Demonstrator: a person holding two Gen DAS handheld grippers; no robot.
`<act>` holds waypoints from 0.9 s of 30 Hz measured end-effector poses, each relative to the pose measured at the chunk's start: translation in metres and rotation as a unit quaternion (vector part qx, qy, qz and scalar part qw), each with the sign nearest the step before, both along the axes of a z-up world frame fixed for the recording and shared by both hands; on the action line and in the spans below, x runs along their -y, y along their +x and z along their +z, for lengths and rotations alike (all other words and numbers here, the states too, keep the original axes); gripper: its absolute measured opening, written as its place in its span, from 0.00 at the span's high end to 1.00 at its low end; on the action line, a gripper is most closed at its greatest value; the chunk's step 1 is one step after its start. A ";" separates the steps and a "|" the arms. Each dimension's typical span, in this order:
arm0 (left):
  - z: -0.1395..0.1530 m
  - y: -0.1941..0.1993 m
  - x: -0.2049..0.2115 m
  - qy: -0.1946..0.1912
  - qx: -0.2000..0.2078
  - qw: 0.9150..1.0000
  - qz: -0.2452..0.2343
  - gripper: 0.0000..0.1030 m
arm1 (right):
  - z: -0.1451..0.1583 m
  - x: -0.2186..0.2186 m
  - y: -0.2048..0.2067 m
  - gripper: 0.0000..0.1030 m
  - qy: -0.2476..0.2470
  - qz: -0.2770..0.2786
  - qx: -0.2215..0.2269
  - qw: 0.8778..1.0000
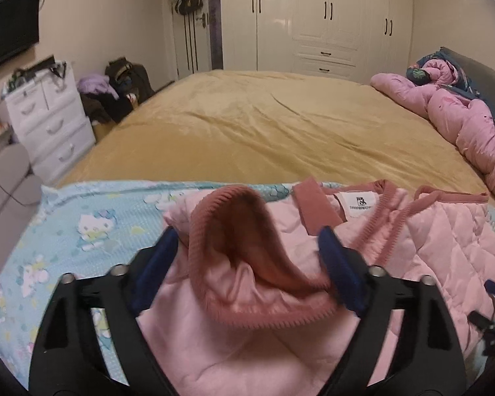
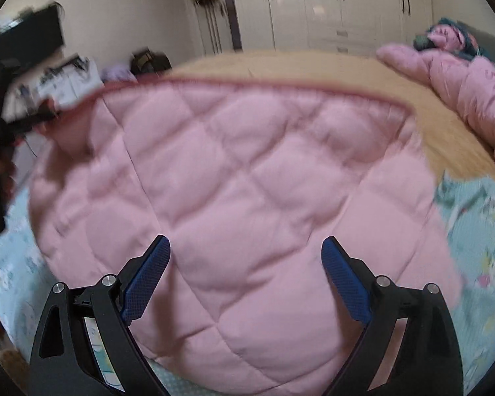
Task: Fold large clothes
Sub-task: 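Lay the hem near the collar and open both tools, then move both tools to the folded edge of the jacket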
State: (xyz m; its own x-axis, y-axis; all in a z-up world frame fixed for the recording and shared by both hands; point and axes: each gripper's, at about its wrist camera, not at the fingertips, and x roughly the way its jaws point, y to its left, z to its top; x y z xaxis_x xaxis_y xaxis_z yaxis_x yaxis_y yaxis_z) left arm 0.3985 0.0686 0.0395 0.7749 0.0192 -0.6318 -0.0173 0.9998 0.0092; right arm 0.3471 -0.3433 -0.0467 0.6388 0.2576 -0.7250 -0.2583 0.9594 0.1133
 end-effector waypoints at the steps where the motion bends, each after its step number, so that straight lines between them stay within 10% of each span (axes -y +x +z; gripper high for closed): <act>1: 0.002 -0.001 0.000 0.000 0.003 1.000 -0.002 0.20 | -0.004 0.000 0.001 0.10 -0.002 -0.007 -0.004 1.000; 14: 0.024 -0.043 -0.050 -0.028 0.051 0.998 0.009 0.09 | 0.013 0.018 -0.024 0.10 0.041 -0.057 0.046 0.996; 27: -0.057 -0.030 -0.079 -0.078 -0.042 0.996 0.006 0.09 | 0.027 0.104 0.026 0.10 -0.015 -0.153 0.043 0.987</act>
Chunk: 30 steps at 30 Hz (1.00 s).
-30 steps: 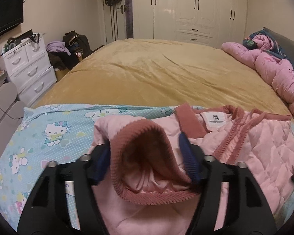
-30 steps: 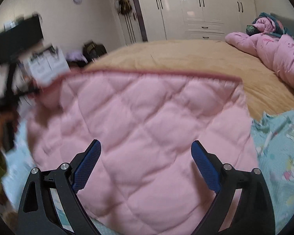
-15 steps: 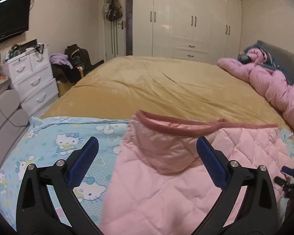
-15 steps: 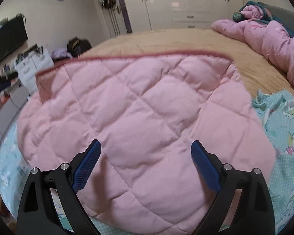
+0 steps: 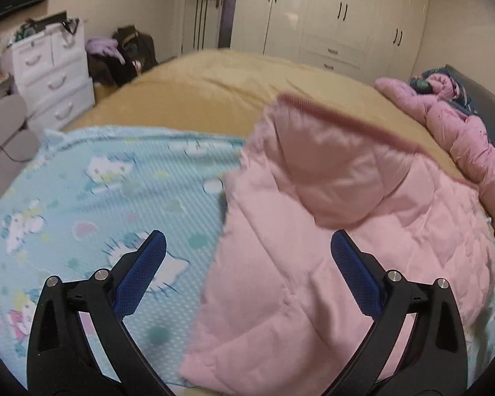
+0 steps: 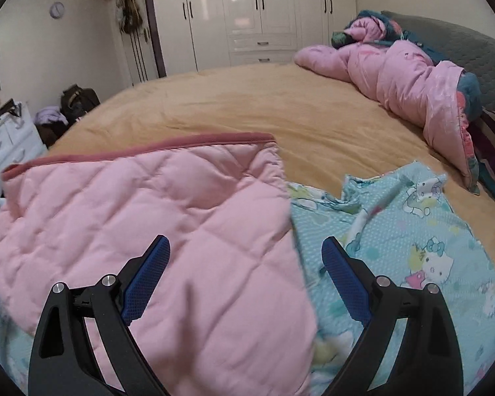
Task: Fold large clothes
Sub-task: 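Move both tools to the folded edge of the jacket, then grasp the folded jacket edge with the right tool while the left tool grasps it too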
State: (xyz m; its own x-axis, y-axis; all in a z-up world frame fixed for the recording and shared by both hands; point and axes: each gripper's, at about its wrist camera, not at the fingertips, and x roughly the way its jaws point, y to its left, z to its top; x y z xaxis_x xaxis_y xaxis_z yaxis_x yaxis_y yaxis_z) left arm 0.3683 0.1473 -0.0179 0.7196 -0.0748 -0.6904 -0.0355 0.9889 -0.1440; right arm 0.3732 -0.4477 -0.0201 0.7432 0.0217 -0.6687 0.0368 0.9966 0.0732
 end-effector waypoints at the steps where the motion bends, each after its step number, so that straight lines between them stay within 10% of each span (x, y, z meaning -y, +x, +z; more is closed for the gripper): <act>1: -0.003 0.001 0.000 0.000 -0.004 1.000 -0.002 0.09 | -0.004 0.004 0.006 0.10 0.009 0.003 -0.005 1.000; 9: -0.029 0.026 0.024 0.003 -0.034 0.999 -0.018 0.09 | -0.029 0.018 0.042 0.10 0.031 -0.024 -0.033 0.999; 15: -0.033 0.037 0.029 0.012 -0.036 0.999 -0.024 0.09 | -0.040 0.006 0.060 0.37 0.023 0.012 -0.040 0.999; 21: -0.033 0.033 0.031 0.004 -0.024 0.999 -0.029 0.78 | -0.035 -0.006 0.054 0.75 -0.004 0.025 -0.009 1.000; 30: 0.029 0.026 0.039 0.033 0.059 0.997 -0.030 0.87 | 0.029 0.013 0.042 0.82 0.022 0.015 0.090 0.996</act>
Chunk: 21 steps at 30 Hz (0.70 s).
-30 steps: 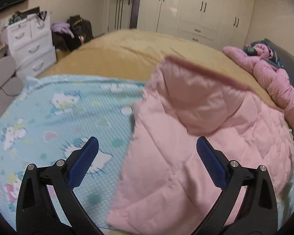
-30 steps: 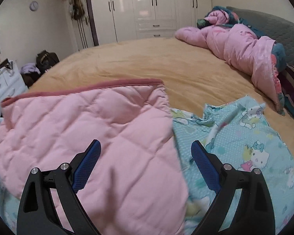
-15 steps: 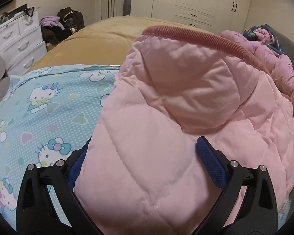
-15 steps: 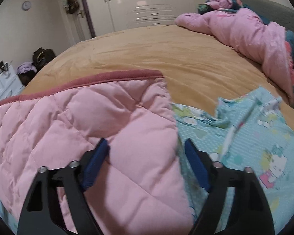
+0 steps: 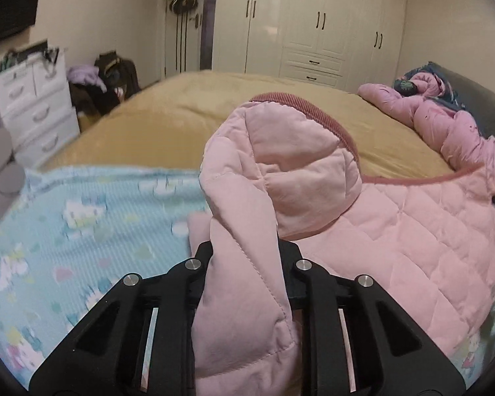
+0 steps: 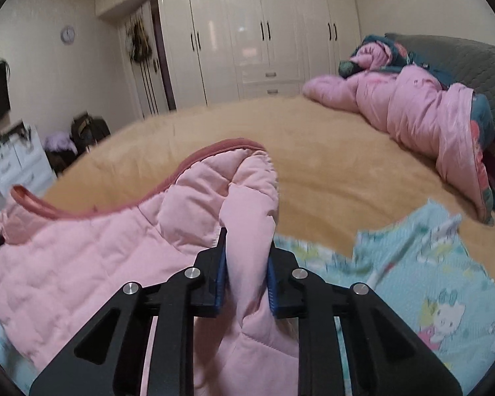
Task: Fold large clothes
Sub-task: 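Grasp the folded jacket edge with the right tool while the left tool grasps it too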
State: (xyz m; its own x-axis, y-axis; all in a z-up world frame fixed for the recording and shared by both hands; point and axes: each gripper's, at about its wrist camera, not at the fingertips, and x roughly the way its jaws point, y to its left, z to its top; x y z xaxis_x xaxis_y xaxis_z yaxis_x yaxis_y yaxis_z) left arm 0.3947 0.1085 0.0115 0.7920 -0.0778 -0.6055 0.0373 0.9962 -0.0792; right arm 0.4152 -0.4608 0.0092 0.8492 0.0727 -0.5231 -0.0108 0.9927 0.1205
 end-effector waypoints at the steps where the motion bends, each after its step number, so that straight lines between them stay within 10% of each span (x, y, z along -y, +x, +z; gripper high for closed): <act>1: 0.003 0.003 0.003 0.009 0.004 1.000 0.001 0.87 | 0.004 0.000 0.004 0.82 -0.001 -0.002 0.003 1.000; 21: -0.074 0.073 0.007 0.022 -0.085 0.995 0.048 0.74 | -0.097 0.009 0.074 0.72 0.028 -0.076 -0.141 0.987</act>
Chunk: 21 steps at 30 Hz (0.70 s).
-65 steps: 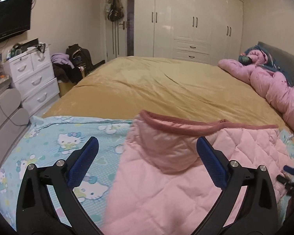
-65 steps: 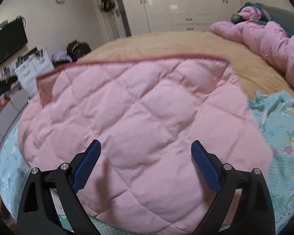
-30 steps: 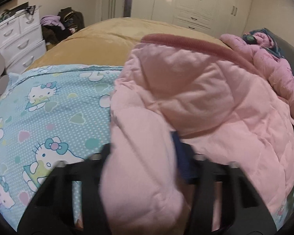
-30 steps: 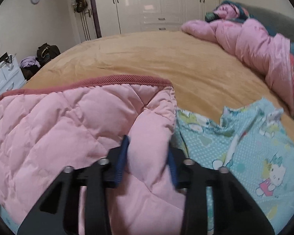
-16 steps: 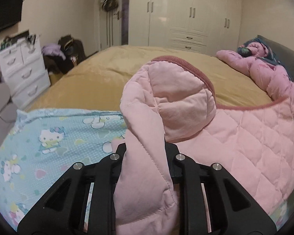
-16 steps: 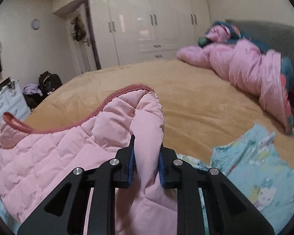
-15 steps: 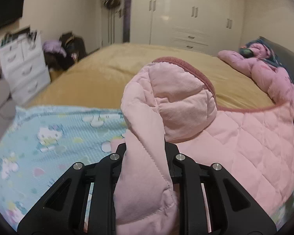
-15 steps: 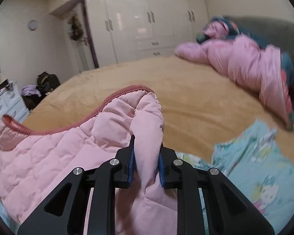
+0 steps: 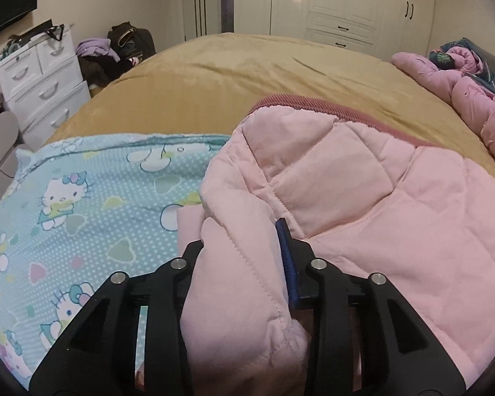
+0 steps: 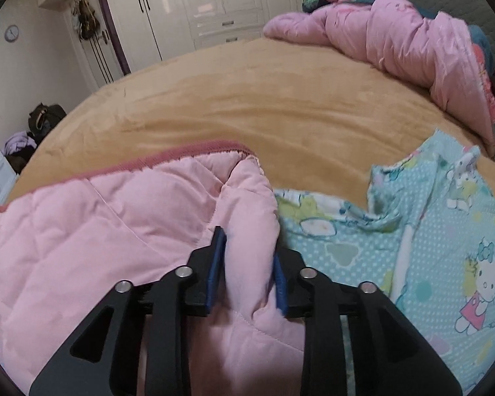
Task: Fold large clothes
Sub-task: 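Grasp the folded jacket edge with the right tool while the left tool grasps it too, then open both tools and release the jacket edge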
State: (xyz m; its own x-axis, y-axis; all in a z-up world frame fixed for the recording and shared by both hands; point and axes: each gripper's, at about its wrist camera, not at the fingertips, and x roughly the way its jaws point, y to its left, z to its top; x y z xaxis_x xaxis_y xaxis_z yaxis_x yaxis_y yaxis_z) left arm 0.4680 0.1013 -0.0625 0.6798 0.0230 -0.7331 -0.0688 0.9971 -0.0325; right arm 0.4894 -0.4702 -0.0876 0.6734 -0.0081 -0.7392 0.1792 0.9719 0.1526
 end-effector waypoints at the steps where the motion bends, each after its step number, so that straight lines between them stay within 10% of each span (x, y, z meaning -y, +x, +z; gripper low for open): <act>1: -0.001 0.000 0.000 -0.001 0.000 1.000 0.001 0.73 | -0.003 0.001 0.002 0.71 0.005 -0.001 -0.006 1.000; 13: -0.005 0.001 -0.004 -0.013 -0.001 1.000 0.002 0.71 | -0.021 0.009 0.003 0.62 0.049 -0.005 -0.018 0.999; 21: 0.005 -0.018 -0.004 -0.010 -0.007 1.000 0.012 0.51 | -0.019 0.019 -0.022 0.40 0.068 -0.036 -0.019 0.997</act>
